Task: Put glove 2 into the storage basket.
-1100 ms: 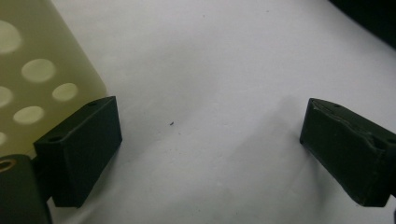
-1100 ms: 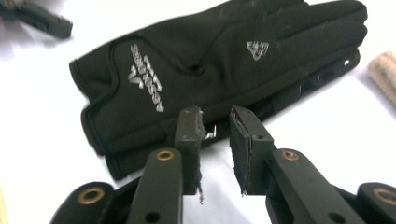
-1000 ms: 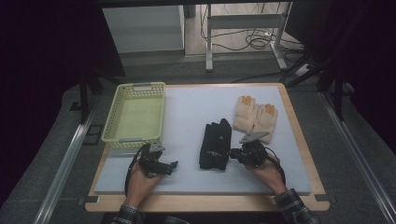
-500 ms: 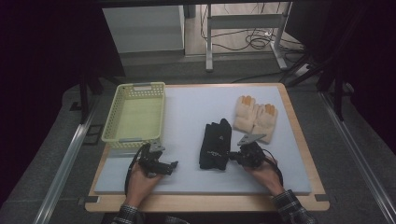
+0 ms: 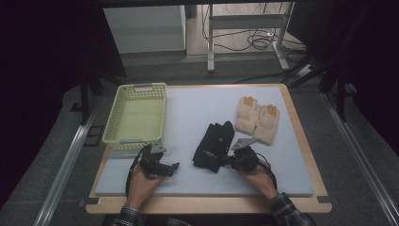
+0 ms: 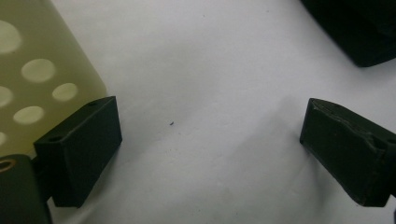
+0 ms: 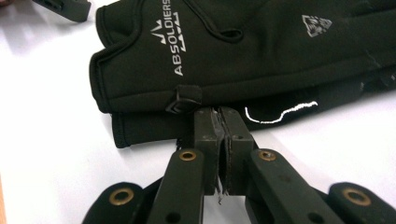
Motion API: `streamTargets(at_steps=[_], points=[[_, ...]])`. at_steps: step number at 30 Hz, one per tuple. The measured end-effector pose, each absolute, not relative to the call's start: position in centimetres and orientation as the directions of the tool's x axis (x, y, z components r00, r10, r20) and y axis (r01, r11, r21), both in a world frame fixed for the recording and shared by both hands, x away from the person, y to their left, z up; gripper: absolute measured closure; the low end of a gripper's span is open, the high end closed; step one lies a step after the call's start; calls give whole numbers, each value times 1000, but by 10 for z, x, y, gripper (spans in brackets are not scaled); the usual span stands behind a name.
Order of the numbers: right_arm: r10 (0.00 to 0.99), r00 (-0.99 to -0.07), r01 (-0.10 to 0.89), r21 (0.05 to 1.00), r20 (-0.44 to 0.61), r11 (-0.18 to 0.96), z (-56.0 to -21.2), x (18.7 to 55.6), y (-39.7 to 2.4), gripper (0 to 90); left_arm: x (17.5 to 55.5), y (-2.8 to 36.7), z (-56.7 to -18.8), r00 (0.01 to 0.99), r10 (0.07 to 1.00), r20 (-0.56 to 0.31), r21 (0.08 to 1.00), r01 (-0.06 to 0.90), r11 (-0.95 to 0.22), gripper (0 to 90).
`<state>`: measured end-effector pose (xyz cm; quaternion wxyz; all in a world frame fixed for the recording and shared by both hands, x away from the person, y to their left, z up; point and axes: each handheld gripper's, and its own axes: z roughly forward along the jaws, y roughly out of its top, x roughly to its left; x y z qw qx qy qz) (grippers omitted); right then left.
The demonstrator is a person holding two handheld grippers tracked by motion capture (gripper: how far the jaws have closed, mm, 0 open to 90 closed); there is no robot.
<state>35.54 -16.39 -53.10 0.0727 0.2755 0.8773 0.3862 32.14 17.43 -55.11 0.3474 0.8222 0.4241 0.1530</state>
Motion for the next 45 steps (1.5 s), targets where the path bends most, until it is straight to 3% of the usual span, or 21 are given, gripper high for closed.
streamTargets(at_steps=[18, 31, 39, 45], points=[[505, -858, 406, 729, 95, 551, -535, 364, -126, 841, 322, 174, -551, 593, 804, -43, 700, 592, -399, 57], [557, -829, 401, 748, 50, 529, -522, 357, -163, 698, 321, 173, -550, 586, 809, -49, 697, 600, -393, 57], [616, -788, 414, 759, 21, 503, -519, 356, -193, 581, 320, 160, -541, 647, 756, -101, 703, 584, -406, 17], [664, -748, 441, 753, 8, 489, -523, 357, -215, 457, 326, 141, -528, 685, 723, -90, 706, 556, -439, 0]])
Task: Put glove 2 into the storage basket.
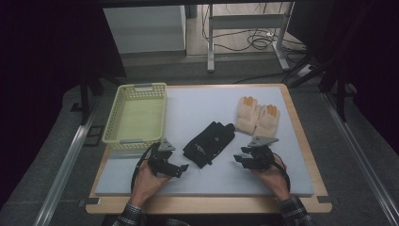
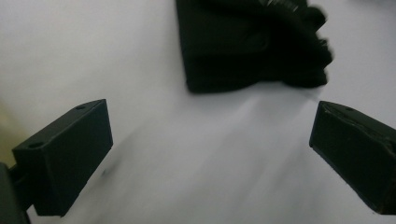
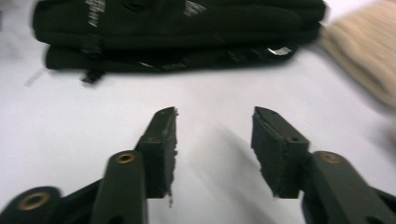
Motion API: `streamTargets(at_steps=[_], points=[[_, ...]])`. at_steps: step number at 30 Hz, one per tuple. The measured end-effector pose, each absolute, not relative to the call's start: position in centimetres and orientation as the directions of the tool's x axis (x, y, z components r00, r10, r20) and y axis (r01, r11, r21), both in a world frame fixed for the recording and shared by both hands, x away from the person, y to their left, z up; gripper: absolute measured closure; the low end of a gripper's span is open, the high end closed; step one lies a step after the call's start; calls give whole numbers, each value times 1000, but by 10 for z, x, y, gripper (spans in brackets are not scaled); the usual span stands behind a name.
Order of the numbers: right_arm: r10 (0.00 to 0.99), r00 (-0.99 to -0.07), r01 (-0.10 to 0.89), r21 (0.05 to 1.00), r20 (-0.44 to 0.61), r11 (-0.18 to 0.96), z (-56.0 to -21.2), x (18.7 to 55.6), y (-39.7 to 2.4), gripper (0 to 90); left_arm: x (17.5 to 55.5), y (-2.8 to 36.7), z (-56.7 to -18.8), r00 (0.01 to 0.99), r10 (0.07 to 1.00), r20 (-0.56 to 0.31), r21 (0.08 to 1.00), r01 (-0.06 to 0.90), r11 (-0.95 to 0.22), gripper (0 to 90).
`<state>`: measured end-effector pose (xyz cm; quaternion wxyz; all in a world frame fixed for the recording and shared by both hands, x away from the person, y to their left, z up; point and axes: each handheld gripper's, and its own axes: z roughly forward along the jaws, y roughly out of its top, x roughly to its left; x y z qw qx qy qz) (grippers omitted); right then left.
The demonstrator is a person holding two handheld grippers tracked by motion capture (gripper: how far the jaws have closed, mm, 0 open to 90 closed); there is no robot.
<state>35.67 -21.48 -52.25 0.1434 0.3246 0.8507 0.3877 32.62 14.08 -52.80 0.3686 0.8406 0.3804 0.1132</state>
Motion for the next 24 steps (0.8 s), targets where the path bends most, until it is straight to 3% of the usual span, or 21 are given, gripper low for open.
streamTargets(at_steps=[8, 18, 24], points=[[725, -688, 463, 748, -34, 476, -525, 357, -242, 305, 350, 112, -512, 708, 702, -79, 699, 541, -468, 0], [744, -667, 486, 733, -41, 476, -530, 357, -255, 247, 390, 75, -509, 720, 692, -45, 666, 538, -516, 0], [742, -670, 487, 733, -36, 475, -531, 357, -255, 239, 410, 60, -518, 715, 695, -79, 637, 572, -516, 0]])
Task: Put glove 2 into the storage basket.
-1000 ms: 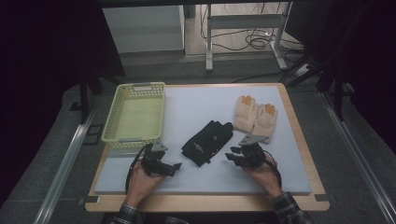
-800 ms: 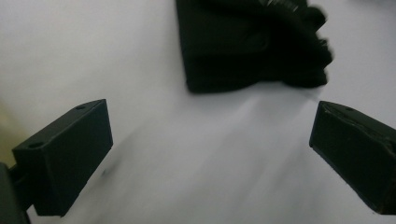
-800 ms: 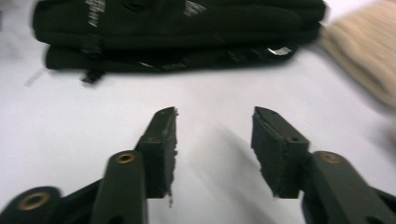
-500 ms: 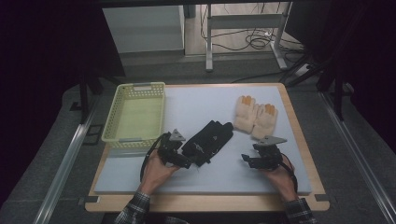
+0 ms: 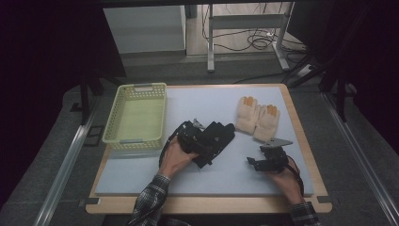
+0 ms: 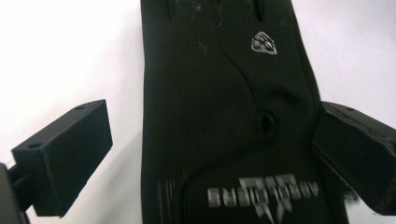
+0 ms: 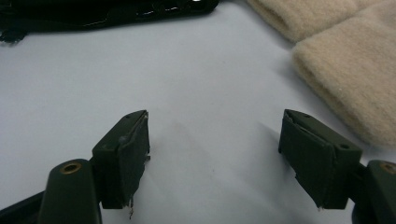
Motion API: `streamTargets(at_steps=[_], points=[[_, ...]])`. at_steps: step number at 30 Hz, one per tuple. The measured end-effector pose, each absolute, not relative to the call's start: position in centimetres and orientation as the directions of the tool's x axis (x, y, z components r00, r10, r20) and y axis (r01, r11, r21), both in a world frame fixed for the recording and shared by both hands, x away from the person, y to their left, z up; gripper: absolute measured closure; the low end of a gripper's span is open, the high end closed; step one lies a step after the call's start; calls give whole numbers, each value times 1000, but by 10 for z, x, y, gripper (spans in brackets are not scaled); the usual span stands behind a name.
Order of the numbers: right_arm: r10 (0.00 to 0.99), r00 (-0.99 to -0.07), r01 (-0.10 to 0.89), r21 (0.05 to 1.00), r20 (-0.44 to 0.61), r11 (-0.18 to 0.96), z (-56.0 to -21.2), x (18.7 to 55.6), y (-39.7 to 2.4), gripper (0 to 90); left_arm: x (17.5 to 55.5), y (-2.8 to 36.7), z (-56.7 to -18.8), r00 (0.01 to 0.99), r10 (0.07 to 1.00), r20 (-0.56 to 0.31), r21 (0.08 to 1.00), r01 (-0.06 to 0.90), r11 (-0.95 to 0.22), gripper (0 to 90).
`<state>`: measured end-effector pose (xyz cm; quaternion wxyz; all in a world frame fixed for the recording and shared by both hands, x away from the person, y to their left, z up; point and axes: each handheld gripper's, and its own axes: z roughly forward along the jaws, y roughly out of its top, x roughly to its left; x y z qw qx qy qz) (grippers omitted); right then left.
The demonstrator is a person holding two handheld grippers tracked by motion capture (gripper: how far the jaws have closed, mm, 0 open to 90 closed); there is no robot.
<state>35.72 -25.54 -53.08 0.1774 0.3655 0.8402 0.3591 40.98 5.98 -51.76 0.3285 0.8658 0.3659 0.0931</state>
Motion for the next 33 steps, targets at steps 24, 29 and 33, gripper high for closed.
streamTargets(at_steps=[24, 29, 33], points=[[740, -671, 484, 730, -44, 482, -531, 357, -255, 237, 400, 24, -523, 721, 692, -15, 529, 593, -607, 98], [741, -670, 484, 731, -43, 481, -531, 357, -255, 238, 395, 20, -516, 713, 701, -1, 514, 601, -611, 354], [741, -670, 484, 733, -42, 479, -532, 357, -255, 238, 396, 25, -514, 694, 720, -9, 524, 616, -588, 585]])
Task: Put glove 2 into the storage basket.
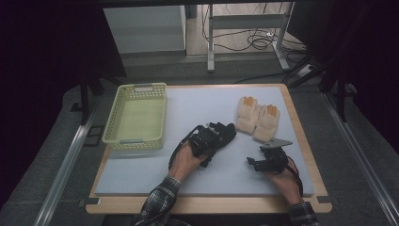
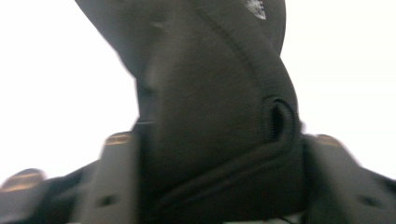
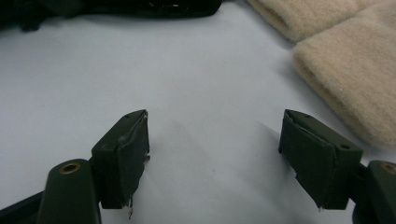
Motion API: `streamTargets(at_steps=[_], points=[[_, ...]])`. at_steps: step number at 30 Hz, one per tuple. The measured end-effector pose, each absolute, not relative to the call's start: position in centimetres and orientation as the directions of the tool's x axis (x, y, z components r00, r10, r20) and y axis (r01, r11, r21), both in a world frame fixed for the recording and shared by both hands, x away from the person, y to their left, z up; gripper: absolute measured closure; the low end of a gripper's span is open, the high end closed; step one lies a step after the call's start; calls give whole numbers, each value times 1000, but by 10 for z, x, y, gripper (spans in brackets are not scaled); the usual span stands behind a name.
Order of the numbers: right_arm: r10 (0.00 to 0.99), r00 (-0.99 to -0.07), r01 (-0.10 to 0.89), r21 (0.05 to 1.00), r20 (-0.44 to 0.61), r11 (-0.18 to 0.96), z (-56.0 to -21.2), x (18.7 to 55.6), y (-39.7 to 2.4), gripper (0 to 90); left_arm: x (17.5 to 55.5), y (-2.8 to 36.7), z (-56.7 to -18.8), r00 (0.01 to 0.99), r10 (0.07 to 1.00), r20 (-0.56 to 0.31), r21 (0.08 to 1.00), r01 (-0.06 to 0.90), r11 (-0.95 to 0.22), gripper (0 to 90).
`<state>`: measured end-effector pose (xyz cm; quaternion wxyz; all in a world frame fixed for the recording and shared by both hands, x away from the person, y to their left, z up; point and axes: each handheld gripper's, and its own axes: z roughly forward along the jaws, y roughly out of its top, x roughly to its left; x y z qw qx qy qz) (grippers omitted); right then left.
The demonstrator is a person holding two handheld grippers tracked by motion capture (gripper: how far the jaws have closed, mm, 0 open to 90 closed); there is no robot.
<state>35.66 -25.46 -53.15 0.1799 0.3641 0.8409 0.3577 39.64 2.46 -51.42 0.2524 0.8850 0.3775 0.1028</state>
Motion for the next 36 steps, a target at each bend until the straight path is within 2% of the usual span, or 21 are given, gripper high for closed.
streamTargets(at_steps=[5, 9, 36], points=[[741, -670, 483, 733, -43, 479, -532, 357, -255, 238, 400, 27, -512, 687, 726, -14, 520, 625, -582, 673], [741, -670, 483, 733, -43, 479, -532, 357, -255, 238, 403, 34, -508, 671, 739, -52, 537, 643, -546, 695], [740, -670, 480, 733, -49, 483, -532, 356, -255, 237, 421, 92, -427, 536, 844, 11, 597, 673, -436, 680]])
